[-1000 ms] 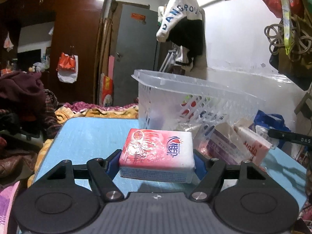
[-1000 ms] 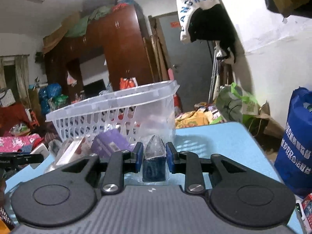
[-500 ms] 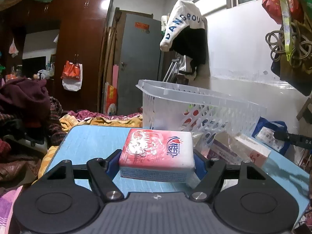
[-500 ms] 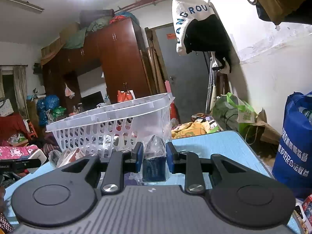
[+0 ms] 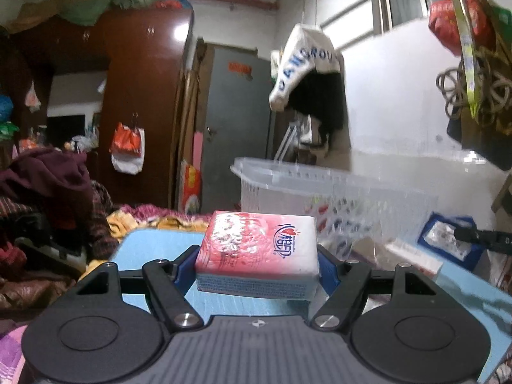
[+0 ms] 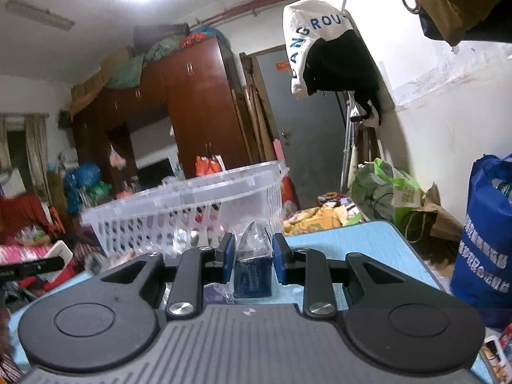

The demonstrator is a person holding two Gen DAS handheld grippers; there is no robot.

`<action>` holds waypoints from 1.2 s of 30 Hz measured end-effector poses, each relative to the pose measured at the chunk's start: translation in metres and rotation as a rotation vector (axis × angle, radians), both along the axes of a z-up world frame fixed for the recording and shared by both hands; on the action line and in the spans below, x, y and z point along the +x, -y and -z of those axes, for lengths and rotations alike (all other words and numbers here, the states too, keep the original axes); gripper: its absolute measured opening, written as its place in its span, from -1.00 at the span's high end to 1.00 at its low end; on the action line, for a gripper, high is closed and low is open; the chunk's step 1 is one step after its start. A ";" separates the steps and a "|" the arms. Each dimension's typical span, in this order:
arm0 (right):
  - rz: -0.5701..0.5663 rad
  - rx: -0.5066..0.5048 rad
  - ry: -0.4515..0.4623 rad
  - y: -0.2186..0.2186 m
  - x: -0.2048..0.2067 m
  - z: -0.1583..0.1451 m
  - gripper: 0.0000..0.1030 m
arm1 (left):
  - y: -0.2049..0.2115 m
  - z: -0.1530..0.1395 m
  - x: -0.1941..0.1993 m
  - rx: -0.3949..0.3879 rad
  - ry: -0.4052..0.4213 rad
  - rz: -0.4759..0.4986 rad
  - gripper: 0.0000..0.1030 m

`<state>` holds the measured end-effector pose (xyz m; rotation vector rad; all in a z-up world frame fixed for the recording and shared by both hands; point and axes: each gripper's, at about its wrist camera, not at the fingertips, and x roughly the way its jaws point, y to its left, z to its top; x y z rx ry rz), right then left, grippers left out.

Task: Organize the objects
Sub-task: 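Carry both held items over the white basket and release them, then grasp the clear-wrapped white roll with the left gripper while the right grasps the small white-blue box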

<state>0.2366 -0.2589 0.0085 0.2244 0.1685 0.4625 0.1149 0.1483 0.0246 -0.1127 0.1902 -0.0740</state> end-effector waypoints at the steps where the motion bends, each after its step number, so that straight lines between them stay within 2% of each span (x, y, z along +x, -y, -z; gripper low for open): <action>1: 0.018 0.004 0.013 0.002 -0.003 -0.003 0.44 | -0.002 -0.002 -0.001 -0.015 0.014 0.005 -0.48; 4: 0.016 0.026 0.065 0.004 -0.013 -0.024 0.44 | -0.005 -0.023 -0.004 -0.067 0.088 0.022 -0.48; 7: -0.014 -0.024 0.112 -0.013 -0.016 -0.056 0.44 | 0.010 -0.058 0.005 -0.029 0.150 0.058 -0.49; 11: -0.097 -0.084 0.092 -0.047 0.007 -0.091 0.44 | 0.042 -0.093 0.044 0.025 0.104 0.093 -0.49; 15: -0.102 -0.166 0.038 -0.080 0.044 -0.103 0.44 | 0.067 -0.100 0.084 0.046 0.036 0.126 -0.54; 17: -0.101 -0.212 0.019 -0.093 0.056 -0.100 0.22 | 0.073 -0.095 0.104 0.049 -0.022 0.123 -0.74; 18: -0.110 -0.228 0.010 -0.096 0.058 -0.098 -0.14 | 0.076 -0.091 0.110 0.061 -0.044 0.103 -0.78; 19: -0.106 -0.230 0.016 -0.095 0.054 -0.095 -0.41 | 0.077 -0.086 0.110 0.080 -0.059 0.076 -0.79; 20: -0.104 -0.224 0.033 -0.090 0.048 -0.092 -0.51 | 0.078 -0.082 0.104 0.099 -0.054 0.052 -0.79; 22: -0.115 -0.202 0.078 -0.076 0.026 -0.087 -0.83 | 0.074 -0.073 0.077 0.122 0.001 0.027 -0.79; 24: -0.108 -0.204 0.100 -0.060 0.000 -0.075 -1.00 | 0.069 -0.062 0.043 0.131 0.034 0.023 -0.90; 26: -0.120 -0.243 0.077 -0.054 -0.009 -0.062 -1.00 | 0.065 -0.043 0.012 0.128 0.027 0.040 -0.94; 27: -0.141 -0.288 0.014 -0.055 -0.005 -0.052 -1.00 | 0.063 -0.032 0.002 0.128 0.005 0.054 -0.94; 29: -0.191 -0.343 -0.083 -0.059 0.006 -0.033 -0.81 | 0.061 -0.016 -0.008 0.124 -0.025 0.073 -0.94; 31: -0.190 -0.387 -0.137 -0.067 0.017 -0.019 -0.56 | 0.060 -0.006 -0.006 0.139 -0.058 0.081 -0.94; 35: -0.207 -0.391 -0.181 -0.076 0.035 -0.009 -0.51 | 0.067 0.002 0.011 0.200 -0.152 0.100 -0.94; 36: -0.209 -0.399 -0.185 -0.078 0.037 -0.007 -0.44 | 0.070 0.003 0.015 0.210 -0.178 0.106 -0.94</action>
